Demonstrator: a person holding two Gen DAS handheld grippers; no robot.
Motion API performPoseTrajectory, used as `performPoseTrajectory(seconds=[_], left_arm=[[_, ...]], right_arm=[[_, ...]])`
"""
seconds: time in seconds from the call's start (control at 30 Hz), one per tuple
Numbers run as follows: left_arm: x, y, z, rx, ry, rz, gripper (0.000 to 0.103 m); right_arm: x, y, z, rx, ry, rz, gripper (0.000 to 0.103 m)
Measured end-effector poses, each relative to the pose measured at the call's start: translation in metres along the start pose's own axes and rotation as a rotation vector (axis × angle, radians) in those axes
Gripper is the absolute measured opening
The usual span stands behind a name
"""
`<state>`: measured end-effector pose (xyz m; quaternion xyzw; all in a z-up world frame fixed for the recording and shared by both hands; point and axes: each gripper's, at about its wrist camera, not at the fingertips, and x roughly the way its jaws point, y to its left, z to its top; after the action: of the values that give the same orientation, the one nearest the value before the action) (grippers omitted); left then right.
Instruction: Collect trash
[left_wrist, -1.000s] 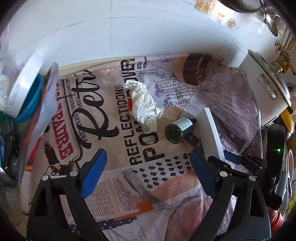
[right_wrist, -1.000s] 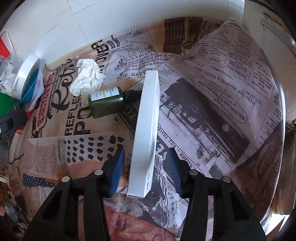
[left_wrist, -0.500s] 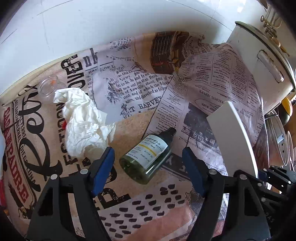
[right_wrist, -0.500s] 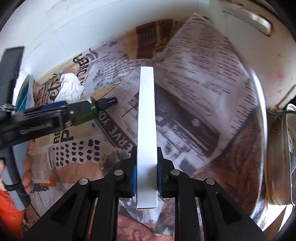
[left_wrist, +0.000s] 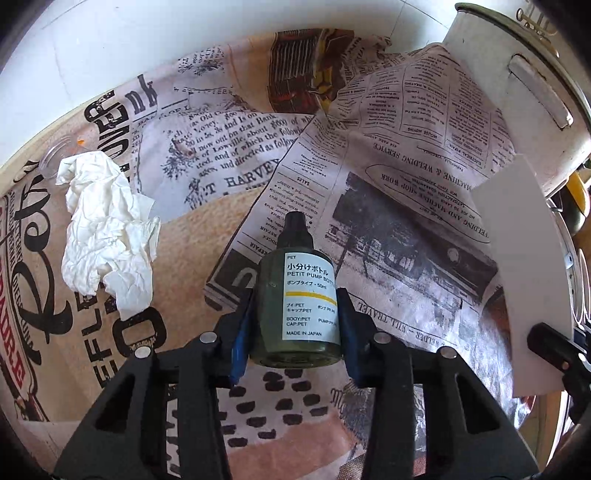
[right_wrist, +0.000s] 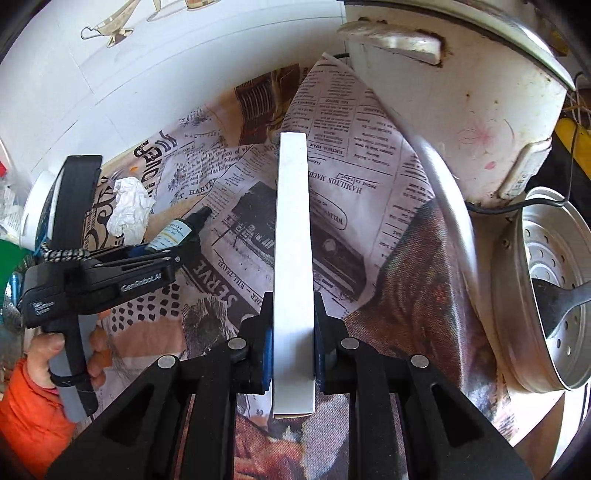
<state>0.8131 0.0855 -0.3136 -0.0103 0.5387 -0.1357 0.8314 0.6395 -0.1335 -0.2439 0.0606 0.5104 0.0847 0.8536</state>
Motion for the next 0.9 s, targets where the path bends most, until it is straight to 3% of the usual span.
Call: performPoseTrajectory(seconds=[0.23,0.6,0.9], left_arm=[[-0.043,-0.014,-0.017,-0.052,-0.075,0.041,0.041],[-0.192,-0.073,-0.067,-0.157,-0.362,0.189,0.041],[-0.292,-0.117,-0.126,-0.232,-0.519,0.243,0.041]], right_arm=[[-0.032,-0.011,-0.008,-0.034,-0.050,0.027,0.016],[-0.126,-0.032,-0.014,-0.161,-0.222,0.129,0.016],[-0.199,-0.035,-0.031,-0.253,-0.341,0.201,0.016]])
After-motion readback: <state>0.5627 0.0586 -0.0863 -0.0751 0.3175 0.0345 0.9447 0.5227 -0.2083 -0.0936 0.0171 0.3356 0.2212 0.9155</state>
